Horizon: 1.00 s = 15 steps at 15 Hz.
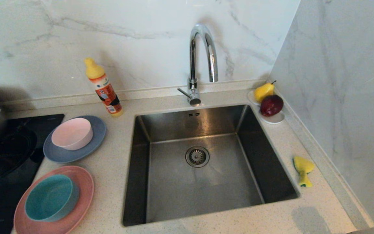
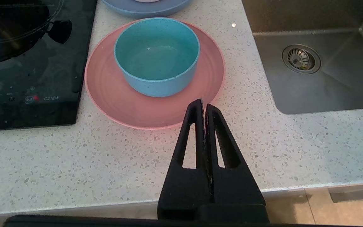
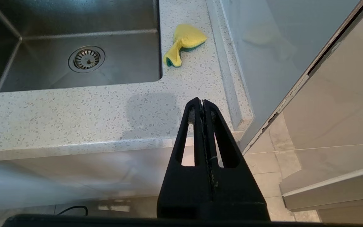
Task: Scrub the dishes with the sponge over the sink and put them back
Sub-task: Grab the dish soap
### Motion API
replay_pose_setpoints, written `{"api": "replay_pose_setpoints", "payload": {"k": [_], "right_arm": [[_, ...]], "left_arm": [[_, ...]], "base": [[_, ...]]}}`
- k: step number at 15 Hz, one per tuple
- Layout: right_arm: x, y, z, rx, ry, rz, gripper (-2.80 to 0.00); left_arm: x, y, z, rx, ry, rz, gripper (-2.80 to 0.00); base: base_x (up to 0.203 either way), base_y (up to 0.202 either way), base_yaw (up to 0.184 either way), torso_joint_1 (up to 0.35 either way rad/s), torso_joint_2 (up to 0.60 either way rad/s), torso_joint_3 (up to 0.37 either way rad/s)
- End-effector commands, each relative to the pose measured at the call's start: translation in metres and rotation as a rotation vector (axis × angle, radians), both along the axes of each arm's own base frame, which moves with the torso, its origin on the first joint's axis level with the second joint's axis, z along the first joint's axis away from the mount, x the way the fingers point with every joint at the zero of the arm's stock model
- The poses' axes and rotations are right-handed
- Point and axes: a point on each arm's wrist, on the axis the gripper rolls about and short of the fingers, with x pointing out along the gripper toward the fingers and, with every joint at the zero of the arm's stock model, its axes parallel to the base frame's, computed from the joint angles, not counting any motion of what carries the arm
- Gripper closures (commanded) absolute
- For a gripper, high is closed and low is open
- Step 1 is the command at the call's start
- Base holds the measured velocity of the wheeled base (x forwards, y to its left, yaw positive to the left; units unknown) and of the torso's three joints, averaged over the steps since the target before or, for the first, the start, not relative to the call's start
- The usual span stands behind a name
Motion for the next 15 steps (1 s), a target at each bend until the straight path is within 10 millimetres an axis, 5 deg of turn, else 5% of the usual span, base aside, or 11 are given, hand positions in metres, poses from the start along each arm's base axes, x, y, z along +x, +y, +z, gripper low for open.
{"api": "replay_pose_setpoints", "payload": {"k": [1, 15], "right_arm": [[0.0001, 0.0000, 0.0001, 0.000, 0.000, 0.000, 0.00], [0.0000, 0.0000, 0.0001, -0.003, -0.001, 0.002, 0.00]], "left_arm": [[0.0000, 0.0000, -0.0002, 0.001, 0.002, 0.000, 0.00], [0.0000, 0.0000, -0.0001, 0.007, 0.001, 0.002, 0.00]], "base": [[0.000, 0.000, 0.000, 0.000, 0.00, 0.000], [0.000, 0.000, 0.000, 0.000, 0.00, 0.000]]}}
